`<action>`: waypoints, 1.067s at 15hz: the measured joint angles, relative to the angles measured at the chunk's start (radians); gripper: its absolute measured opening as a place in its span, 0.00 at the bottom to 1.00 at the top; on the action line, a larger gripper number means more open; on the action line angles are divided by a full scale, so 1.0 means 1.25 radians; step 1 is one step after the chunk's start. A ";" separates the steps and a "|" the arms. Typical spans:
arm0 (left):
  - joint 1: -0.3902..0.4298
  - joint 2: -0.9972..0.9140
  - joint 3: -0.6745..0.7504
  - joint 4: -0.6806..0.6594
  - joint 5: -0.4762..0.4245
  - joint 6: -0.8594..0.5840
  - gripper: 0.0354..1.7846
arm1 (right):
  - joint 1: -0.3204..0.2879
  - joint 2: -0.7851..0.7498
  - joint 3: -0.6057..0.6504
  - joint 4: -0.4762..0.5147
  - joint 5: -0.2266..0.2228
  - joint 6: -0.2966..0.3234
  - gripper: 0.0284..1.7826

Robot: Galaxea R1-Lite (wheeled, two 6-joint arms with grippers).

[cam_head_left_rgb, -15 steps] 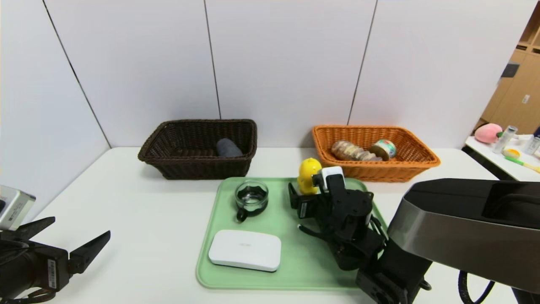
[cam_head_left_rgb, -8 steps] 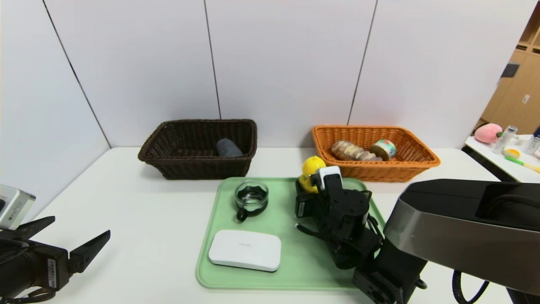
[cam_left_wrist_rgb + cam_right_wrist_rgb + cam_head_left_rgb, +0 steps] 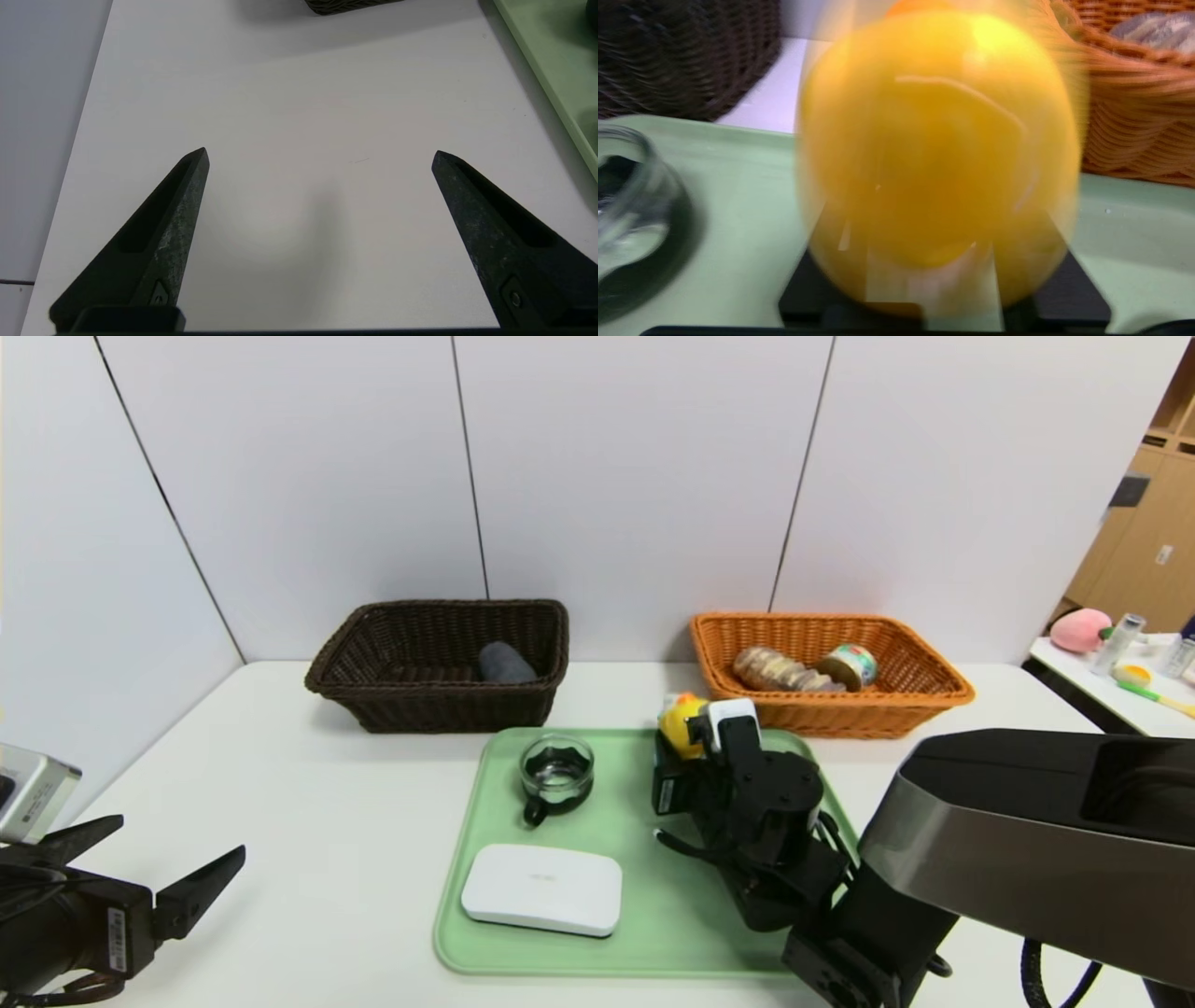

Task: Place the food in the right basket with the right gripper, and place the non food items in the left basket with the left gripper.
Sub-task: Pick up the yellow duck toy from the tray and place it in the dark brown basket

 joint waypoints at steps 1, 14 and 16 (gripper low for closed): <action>0.000 0.001 0.000 0.000 0.000 0.000 0.94 | 0.009 -0.022 0.007 0.000 0.000 -0.003 0.38; 0.000 0.005 0.006 -0.002 0.000 0.002 0.94 | 0.053 -0.232 -0.123 0.052 0.116 -0.137 0.38; 0.000 0.003 0.005 -0.002 0.000 0.002 0.94 | 0.054 -0.244 -0.219 0.157 0.135 -0.139 0.38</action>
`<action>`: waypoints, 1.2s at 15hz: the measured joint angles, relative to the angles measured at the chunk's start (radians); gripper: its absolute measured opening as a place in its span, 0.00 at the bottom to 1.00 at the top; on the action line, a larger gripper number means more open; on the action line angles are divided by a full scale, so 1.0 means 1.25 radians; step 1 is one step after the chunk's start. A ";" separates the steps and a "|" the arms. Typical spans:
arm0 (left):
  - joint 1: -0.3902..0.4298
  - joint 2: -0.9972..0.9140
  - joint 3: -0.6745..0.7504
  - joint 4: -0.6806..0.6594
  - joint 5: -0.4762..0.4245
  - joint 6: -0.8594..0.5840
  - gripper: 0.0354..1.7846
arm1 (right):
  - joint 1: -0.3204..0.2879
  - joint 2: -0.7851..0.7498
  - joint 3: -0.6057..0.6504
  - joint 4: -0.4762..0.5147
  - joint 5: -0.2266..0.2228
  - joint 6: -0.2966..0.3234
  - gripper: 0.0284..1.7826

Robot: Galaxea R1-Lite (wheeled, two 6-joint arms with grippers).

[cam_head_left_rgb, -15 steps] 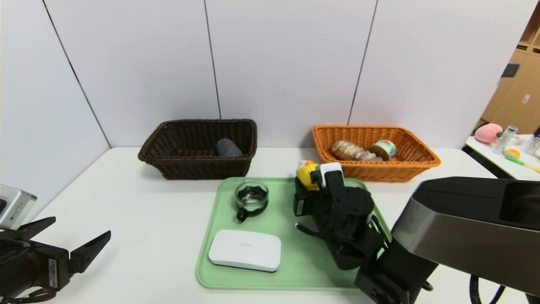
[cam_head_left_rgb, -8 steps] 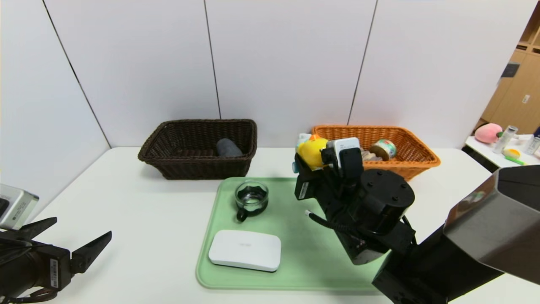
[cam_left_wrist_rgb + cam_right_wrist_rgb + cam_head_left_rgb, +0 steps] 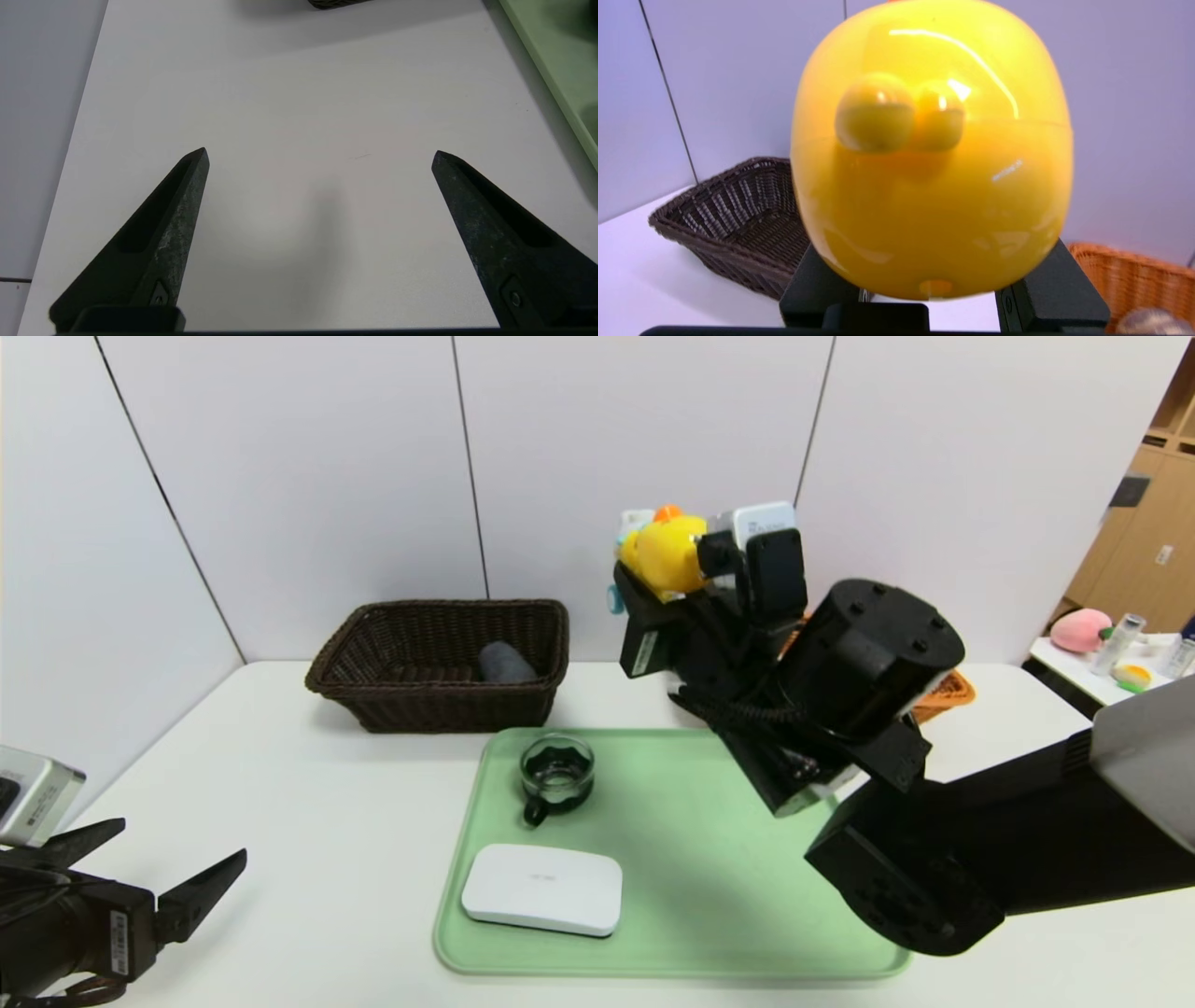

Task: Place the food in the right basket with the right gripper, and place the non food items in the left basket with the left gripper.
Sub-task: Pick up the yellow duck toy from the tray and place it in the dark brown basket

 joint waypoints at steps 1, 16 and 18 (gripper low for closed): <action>0.000 -0.002 -0.001 0.000 0.000 0.001 0.94 | 0.003 -0.003 -0.049 0.069 0.010 0.000 0.38; -0.001 -0.024 -0.003 -0.001 -0.001 -0.001 0.94 | 0.051 0.331 -0.736 0.572 0.067 0.000 0.38; -0.001 -0.025 -0.003 -0.001 0.000 -0.002 0.94 | 0.047 0.364 -0.752 0.571 0.069 -0.003 0.38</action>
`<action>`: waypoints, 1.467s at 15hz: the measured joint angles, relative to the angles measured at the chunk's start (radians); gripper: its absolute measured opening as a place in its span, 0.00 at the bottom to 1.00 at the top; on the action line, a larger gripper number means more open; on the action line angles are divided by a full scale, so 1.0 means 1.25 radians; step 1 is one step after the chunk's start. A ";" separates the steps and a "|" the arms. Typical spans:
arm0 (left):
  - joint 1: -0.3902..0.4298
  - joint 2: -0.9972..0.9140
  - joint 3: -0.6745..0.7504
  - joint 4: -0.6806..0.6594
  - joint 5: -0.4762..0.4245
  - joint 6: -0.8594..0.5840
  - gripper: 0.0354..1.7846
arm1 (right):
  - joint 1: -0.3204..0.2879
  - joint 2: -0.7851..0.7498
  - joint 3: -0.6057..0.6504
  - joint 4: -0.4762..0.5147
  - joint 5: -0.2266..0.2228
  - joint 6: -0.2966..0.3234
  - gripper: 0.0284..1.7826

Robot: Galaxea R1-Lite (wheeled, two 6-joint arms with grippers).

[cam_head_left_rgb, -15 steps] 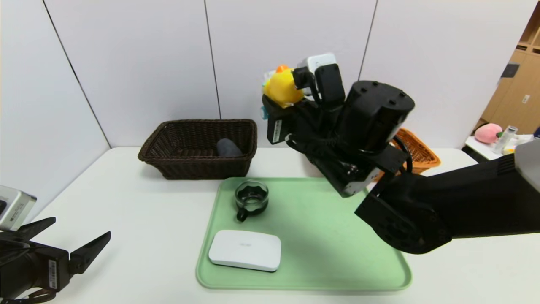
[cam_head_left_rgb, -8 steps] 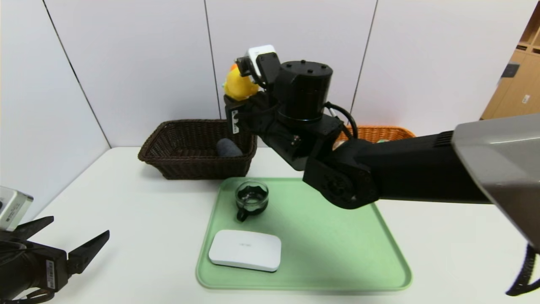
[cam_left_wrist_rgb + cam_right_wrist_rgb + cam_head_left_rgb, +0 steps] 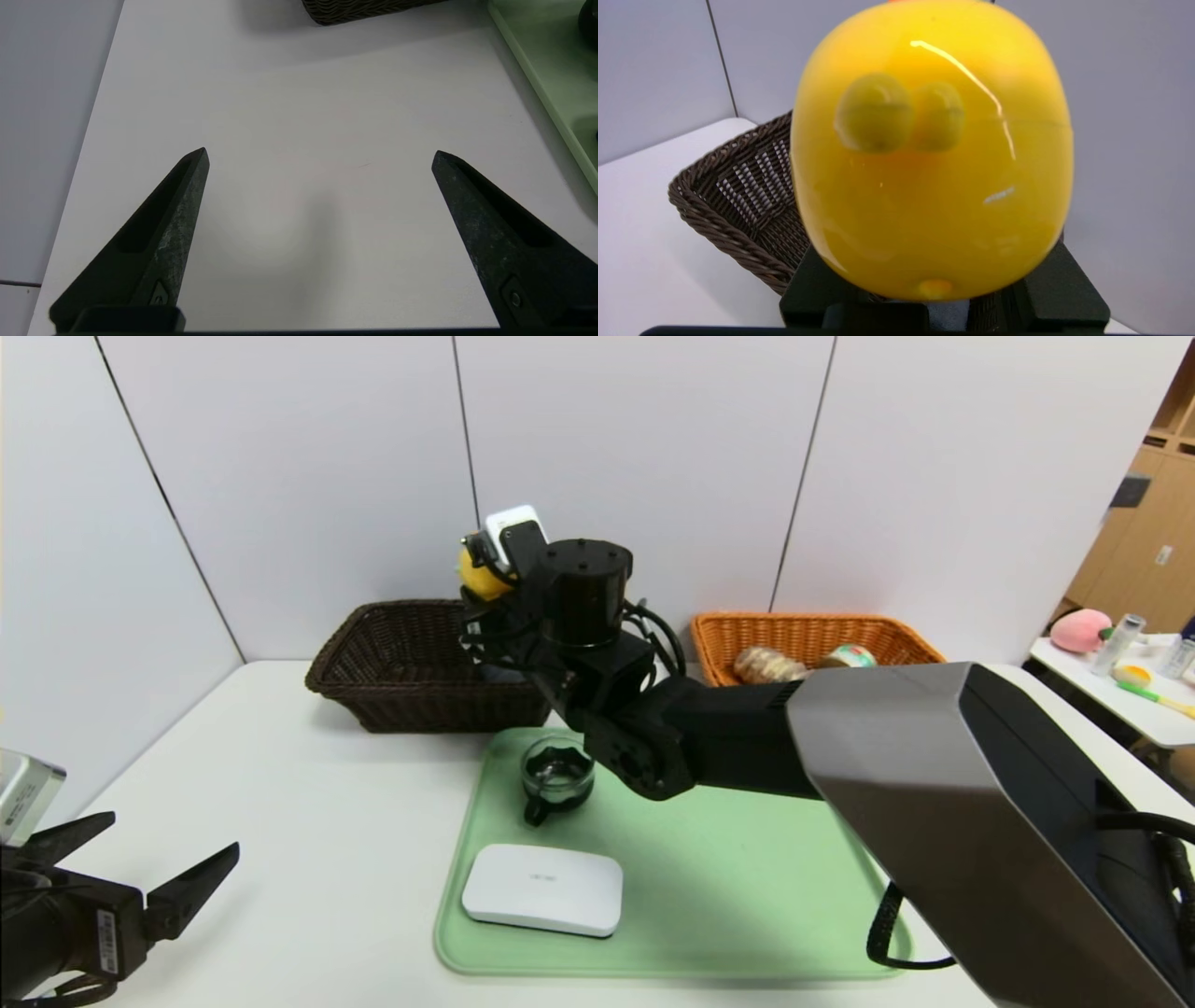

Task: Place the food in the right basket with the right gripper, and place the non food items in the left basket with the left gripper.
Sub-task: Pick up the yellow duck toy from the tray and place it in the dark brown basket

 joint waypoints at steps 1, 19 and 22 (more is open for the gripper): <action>0.000 0.000 0.000 0.000 -0.001 0.000 0.94 | 0.000 0.010 -0.002 -0.001 0.000 0.000 0.38; -0.001 0.005 0.000 0.001 -0.003 0.000 0.94 | -0.026 0.050 -0.005 -0.032 0.001 -0.040 0.38; -0.001 0.006 0.001 0.001 -0.003 -0.001 0.94 | -0.026 0.054 -0.005 -0.045 0.002 -0.042 0.53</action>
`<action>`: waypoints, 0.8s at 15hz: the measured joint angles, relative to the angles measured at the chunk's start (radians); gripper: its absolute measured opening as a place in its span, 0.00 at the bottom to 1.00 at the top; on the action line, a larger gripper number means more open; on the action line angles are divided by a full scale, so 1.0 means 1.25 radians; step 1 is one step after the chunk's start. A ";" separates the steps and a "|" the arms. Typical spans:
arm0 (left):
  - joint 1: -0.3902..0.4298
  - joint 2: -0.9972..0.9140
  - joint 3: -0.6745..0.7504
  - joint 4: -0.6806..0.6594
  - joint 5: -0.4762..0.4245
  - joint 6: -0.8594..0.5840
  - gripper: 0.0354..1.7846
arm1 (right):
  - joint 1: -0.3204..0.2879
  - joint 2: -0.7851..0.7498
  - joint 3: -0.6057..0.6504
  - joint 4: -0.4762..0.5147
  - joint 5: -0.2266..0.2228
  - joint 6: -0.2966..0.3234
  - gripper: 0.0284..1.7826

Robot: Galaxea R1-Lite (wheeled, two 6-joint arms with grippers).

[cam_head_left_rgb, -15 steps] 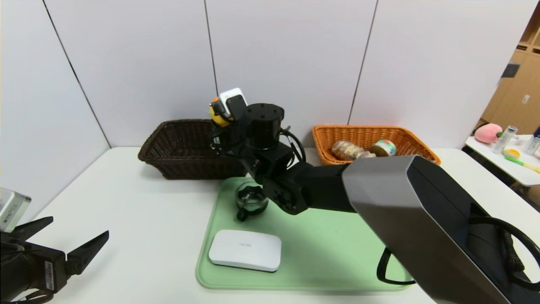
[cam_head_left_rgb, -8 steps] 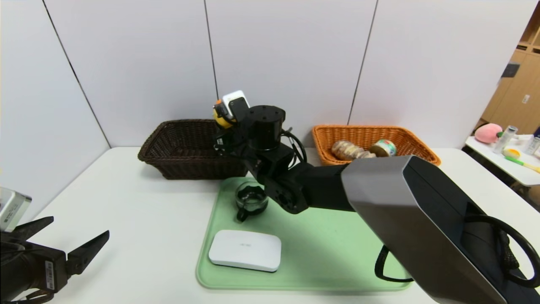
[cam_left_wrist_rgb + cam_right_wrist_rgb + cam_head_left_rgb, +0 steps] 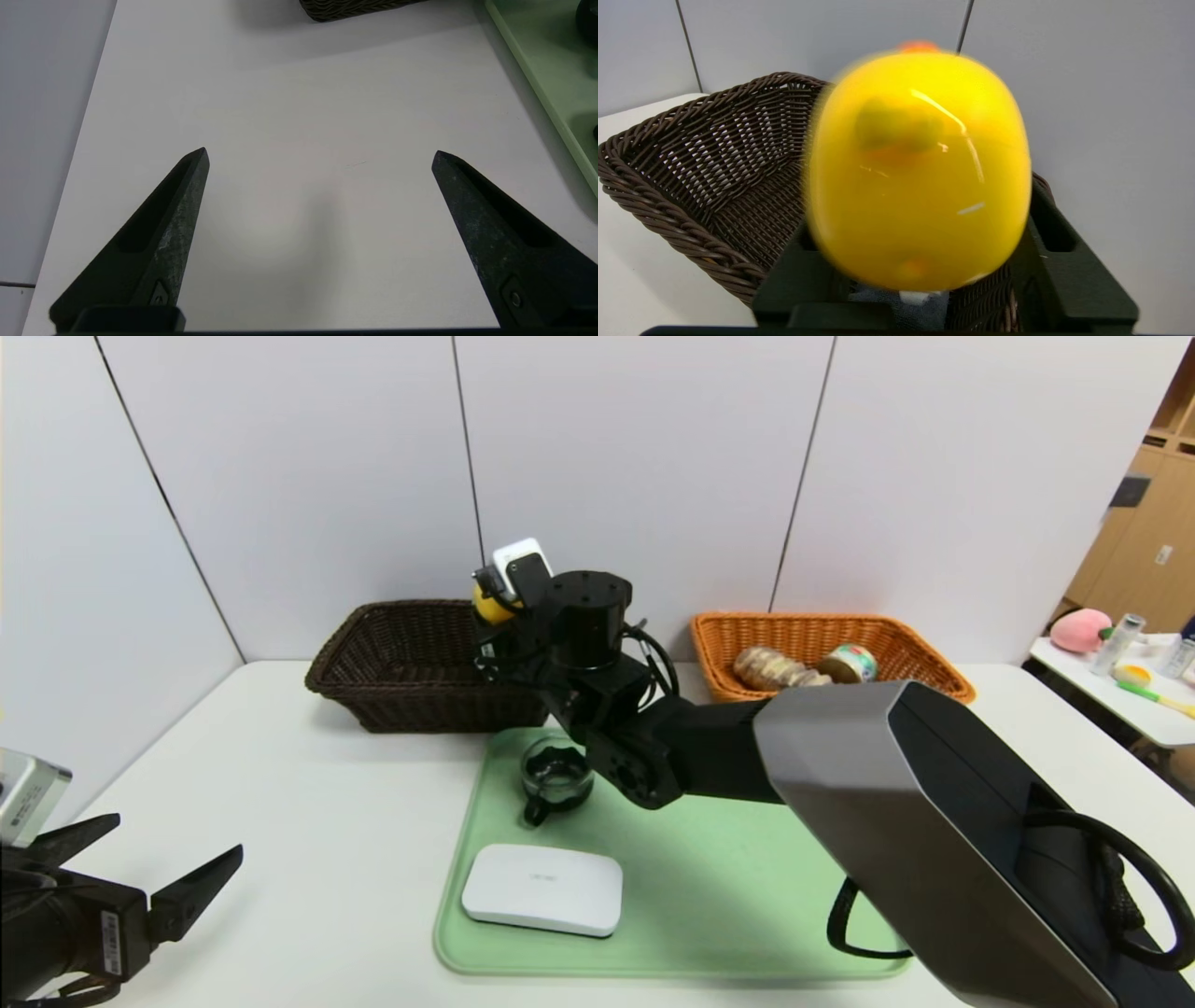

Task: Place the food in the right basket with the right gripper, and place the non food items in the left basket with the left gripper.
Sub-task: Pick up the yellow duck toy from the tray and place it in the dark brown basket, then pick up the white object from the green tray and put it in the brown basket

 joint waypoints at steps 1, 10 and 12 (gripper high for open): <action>0.000 0.000 -0.001 0.000 0.000 0.000 0.94 | 0.000 0.001 0.000 -0.001 0.000 -0.001 0.59; 0.000 -0.001 -0.001 -0.001 0.000 0.000 0.94 | -0.009 -0.001 0.000 -0.019 -0.002 -0.009 0.84; 0.000 -0.003 -0.001 -0.001 0.000 0.000 0.94 | -0.016 -0.010 0.000 -0.038 -0.001 -0.012 0.87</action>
